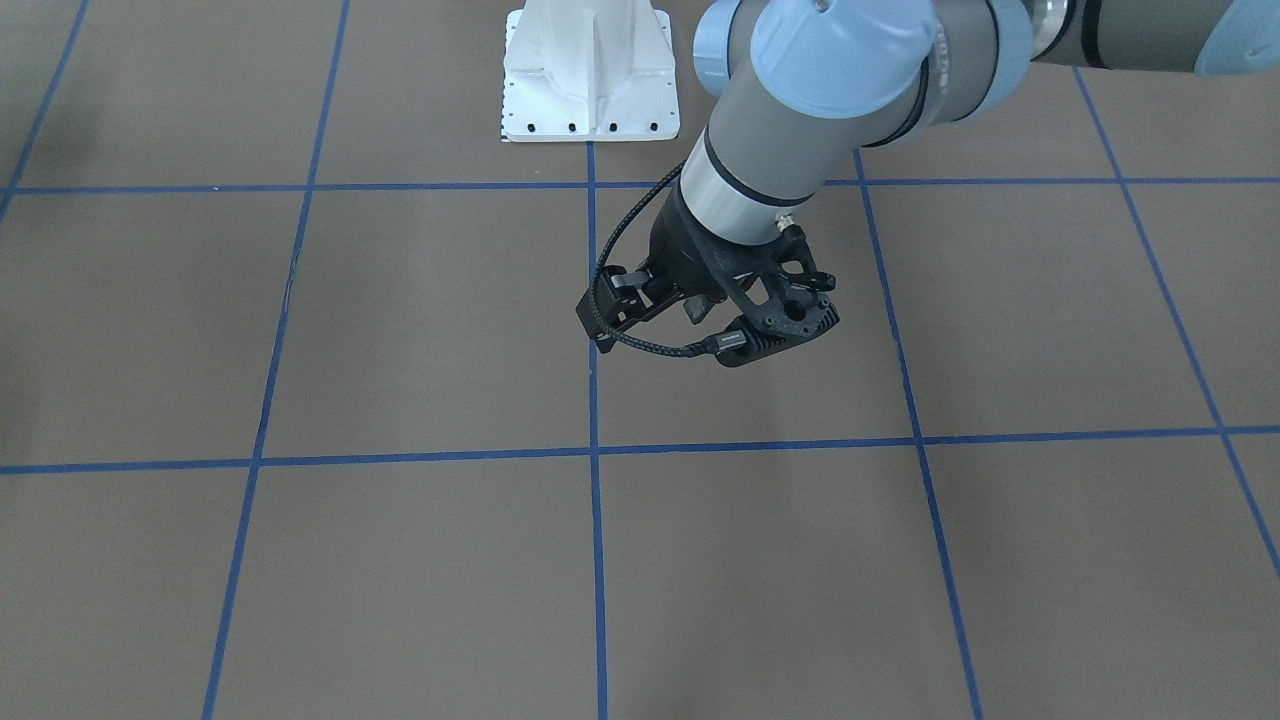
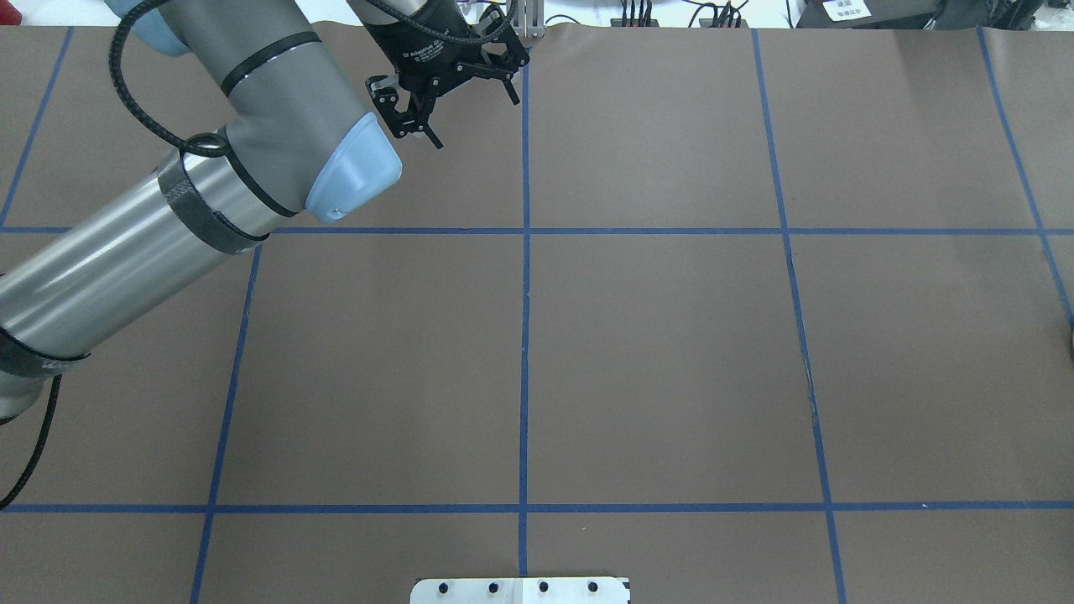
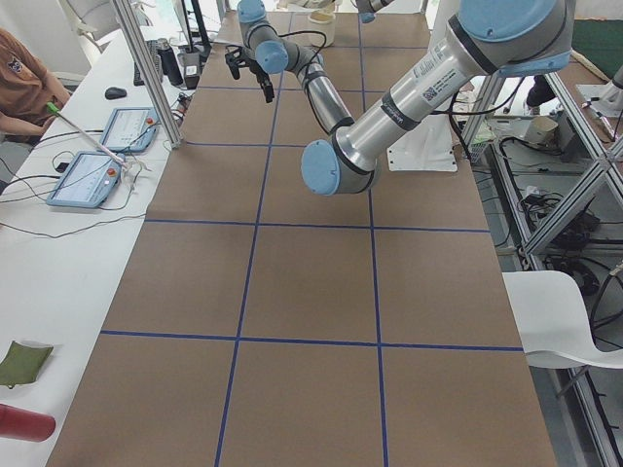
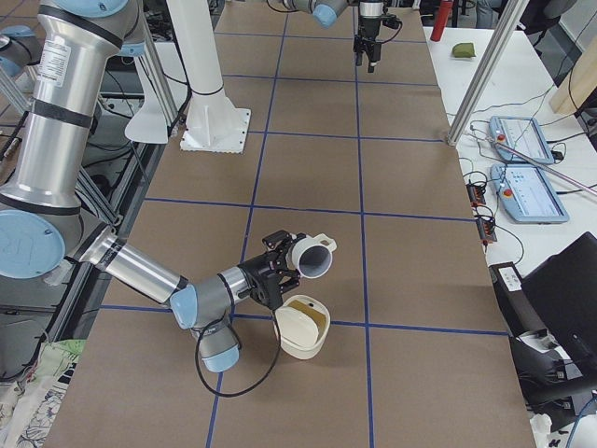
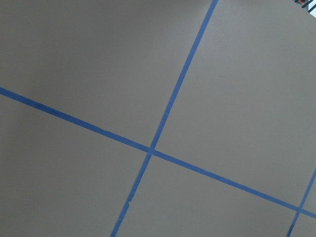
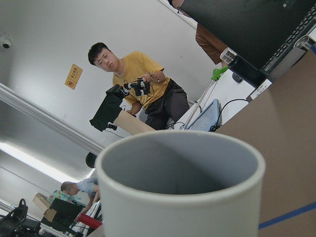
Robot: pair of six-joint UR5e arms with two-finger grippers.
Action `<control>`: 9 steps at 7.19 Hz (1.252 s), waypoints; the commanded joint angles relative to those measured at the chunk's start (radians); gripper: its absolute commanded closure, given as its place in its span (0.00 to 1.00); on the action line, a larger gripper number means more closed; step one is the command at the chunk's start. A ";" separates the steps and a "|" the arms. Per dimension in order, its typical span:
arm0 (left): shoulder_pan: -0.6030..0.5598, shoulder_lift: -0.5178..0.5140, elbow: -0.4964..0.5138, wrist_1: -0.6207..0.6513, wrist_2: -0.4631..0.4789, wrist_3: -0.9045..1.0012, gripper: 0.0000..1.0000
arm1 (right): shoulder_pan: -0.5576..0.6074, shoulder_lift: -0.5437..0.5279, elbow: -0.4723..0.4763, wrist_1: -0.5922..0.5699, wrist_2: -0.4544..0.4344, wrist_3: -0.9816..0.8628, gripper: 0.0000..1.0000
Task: Left arm hands cup to right arm to dump lemon
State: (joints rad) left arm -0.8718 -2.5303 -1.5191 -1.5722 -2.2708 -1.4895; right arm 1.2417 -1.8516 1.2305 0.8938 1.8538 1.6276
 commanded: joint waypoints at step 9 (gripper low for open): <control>-0.012 0.030 0.002 0.000 -0.001 0.123 0.00 | -0.033 0.217 0.546 -1.172 0.044 -0.734 0.84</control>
State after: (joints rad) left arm -0.8810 -2.5039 -1.5167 -1.5726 -2.2718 -1.3776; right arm 1.2345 -1.6886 1.7743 -0.1567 1.9305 1.0192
